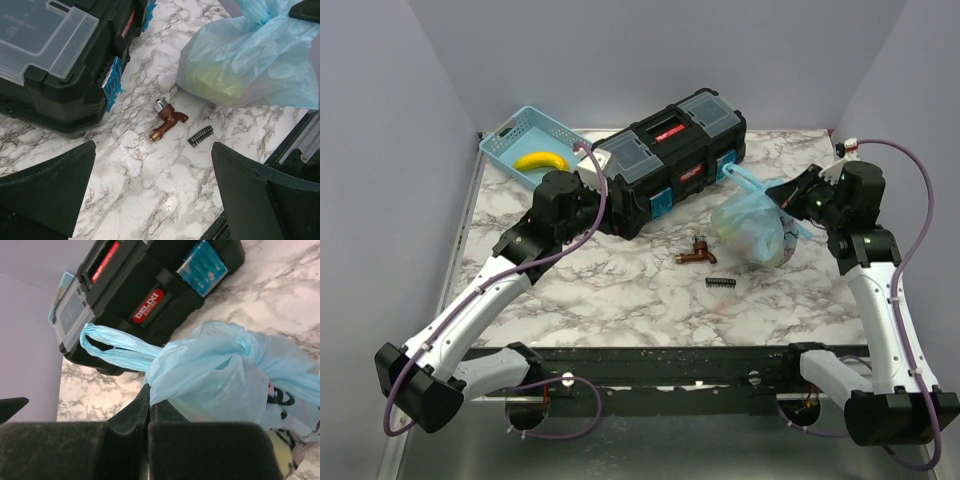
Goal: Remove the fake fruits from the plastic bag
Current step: Pick up the plastic bag at the center of the board, then place the plastic bag at the center of the board.
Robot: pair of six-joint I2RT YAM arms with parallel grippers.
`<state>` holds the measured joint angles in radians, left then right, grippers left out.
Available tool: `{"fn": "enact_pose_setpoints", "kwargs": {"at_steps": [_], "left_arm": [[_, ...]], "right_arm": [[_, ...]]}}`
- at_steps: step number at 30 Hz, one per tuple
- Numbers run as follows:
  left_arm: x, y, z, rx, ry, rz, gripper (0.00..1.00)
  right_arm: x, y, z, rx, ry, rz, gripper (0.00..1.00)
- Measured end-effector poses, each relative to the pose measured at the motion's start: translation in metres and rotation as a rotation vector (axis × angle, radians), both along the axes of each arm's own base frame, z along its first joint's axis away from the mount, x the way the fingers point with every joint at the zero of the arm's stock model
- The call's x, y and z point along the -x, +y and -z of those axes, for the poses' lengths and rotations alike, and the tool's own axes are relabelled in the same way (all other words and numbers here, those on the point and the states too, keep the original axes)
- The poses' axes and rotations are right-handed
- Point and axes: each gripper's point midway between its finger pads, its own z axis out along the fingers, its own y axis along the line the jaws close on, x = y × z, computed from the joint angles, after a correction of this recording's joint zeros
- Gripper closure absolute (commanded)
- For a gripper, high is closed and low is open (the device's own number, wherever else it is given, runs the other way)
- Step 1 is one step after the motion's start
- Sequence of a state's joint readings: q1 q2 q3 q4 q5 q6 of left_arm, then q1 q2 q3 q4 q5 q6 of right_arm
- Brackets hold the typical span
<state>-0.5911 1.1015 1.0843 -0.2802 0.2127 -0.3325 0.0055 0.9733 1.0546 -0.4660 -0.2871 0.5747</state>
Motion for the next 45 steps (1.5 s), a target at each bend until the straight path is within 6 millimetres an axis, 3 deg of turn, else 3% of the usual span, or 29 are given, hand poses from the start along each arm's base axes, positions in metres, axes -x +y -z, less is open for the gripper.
{"fn": "enact_pose_setpoints", "kwargs": {"at_steps": [6,9,11,15,17,21,27,30,33,37,42,45], "left_arm": [[-0.002,0.011,-0.012,0.006,-0.039,-0.061,0.01],[-0.002,0.021,-0.024,0.018,-0.077,-0.102,0.01],[0.001,0.03,-0.036,0.027,-0.115,-0.137,0.01],[0.009,0.051,-0.06,0.058,-0.182,-0.209,0.01],[0.019,0.063,-0.072,0.082,-0.2,-0.239,0.01],[0.051,0.088,-0.101,0.155,-0.227,-0.273,0.01],[0.115,0.133,-0.157,0.314,-0.336,-0.297,0.01],[0.131,0.147,-0.164,0.35,-0.354,-0.314,0.01],[0.131,0.15,-0.145,0.323,-0.306,-0.336,0.01],[0.121,0.146,-0.11,0.252,-0.226,-0.353,0.01],[0.114,0.14,-0.084,0.198,-0.17,-0.351,0.01],[0.107,0.133,-0.075,0.182,-0.149,-0.339,0.01]], "right_arm": [[-0.01,0.015,-0.031,-0.018,-0.041,-0.092,0.99],[-0.009,0.036,-0.045,-0.007,-0.051,-0.16,0.99],[-0.004,0.071,-0.055,0.021,-0.059,-0.242,0.99],[0.022,0.163,-0.068,0.067,-0.078,-0.458,0.99],[0.032,0.192,-0.07,0.081,-0.081,-0.524,0.99],[0.034,0.229,-0.067,0.108,-0.075,-0.596,0.99],[0.013,0.277,-0.042,0.127,-0.051,-0.69,0.99],[0.002,0.298,-0.035,0.131,-0.049,-0.737,0.99],[-0.001,0.309,-0.034,0.132,-0.064,-0.785,0.99],[0.011,0.304,-0.027,0.161,-0.083,-0.844,0.99],[0.062,0.266,0.014,0.208,-0.015,-0.924,0.95],[0.1,0.241,0.048,0.204,0.057,-0.97,0.84]]}}
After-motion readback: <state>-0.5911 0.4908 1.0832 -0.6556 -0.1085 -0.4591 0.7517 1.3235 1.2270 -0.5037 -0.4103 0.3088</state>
